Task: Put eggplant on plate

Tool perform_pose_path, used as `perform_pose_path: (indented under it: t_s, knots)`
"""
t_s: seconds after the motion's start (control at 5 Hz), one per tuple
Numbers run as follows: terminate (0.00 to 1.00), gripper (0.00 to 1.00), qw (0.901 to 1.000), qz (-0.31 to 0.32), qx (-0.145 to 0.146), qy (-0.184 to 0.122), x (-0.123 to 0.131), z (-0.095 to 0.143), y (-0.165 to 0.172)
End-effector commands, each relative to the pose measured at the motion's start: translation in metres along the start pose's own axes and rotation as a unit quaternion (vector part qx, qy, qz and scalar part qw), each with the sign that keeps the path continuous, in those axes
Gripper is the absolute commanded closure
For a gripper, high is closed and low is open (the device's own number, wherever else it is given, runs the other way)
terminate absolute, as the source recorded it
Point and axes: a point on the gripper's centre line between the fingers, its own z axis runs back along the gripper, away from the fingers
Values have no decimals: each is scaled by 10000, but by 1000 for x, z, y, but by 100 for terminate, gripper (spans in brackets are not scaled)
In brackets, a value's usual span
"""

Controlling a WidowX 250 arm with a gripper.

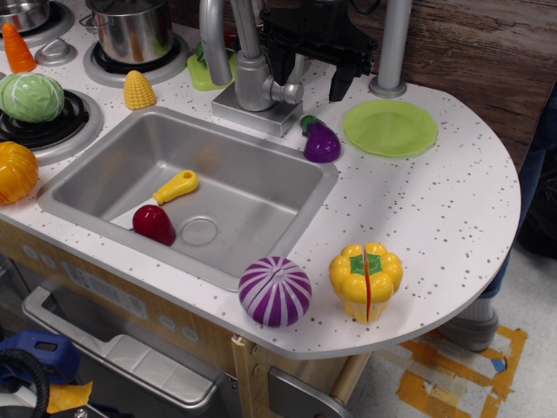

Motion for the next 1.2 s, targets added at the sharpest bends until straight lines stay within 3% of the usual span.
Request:
perform_pose_path:
  t_s: [0.0, 0.6, 0.8, 1.0]
  knots:
    - [0, 0, 10000, 0, 0, 0, 0, 0, 0]
    - [0, 0, 9992, 239, -248, -198, 6, -31, -9]
    - [0, 0, 9988, 353, -274, -203, 2, -36, -15]
    - [0, 0, 9977, 468, -476, -104, 1, -43, -12]
